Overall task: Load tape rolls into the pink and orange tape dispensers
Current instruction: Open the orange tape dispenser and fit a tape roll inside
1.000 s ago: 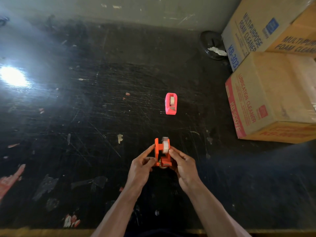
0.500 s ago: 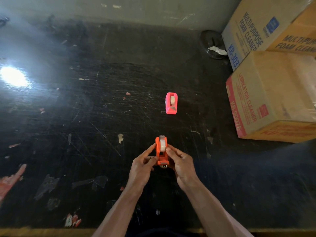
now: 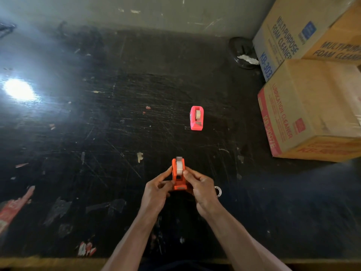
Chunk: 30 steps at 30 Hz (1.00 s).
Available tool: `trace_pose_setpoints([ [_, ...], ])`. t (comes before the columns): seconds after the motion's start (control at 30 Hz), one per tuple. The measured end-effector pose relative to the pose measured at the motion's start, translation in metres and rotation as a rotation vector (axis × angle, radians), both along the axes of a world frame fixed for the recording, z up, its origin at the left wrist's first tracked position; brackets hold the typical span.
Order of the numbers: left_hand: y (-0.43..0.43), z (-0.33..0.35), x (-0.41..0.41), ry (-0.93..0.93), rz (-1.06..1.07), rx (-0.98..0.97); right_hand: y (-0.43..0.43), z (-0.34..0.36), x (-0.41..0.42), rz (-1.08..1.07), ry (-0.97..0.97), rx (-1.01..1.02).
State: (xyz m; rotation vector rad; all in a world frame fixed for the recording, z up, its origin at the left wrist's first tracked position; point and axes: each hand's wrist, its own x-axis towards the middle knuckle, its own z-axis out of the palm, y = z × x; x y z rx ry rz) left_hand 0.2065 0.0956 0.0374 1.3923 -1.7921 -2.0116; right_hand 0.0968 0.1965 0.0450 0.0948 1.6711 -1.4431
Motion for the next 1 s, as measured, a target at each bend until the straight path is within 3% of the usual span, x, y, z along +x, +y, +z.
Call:
trace_pose_setpoints([
  [0.4,-0.019,-0.033,0.019,-0.145,-0.061,-0.305,-0.041,-0.044,0.014,0.140,0.250,0.230],
  [0.73,-0.023,-0.049,0.017,-0.105,-0.059,-0.347,-0.046,-0.052,0.013,0.207,0.392,0.298],
  [1.0,-0.028,-0.057,0.017,-0.053,-0.159,-0.384,-0.044,-0.048,0.011,0.285,0.610,0.292],
])
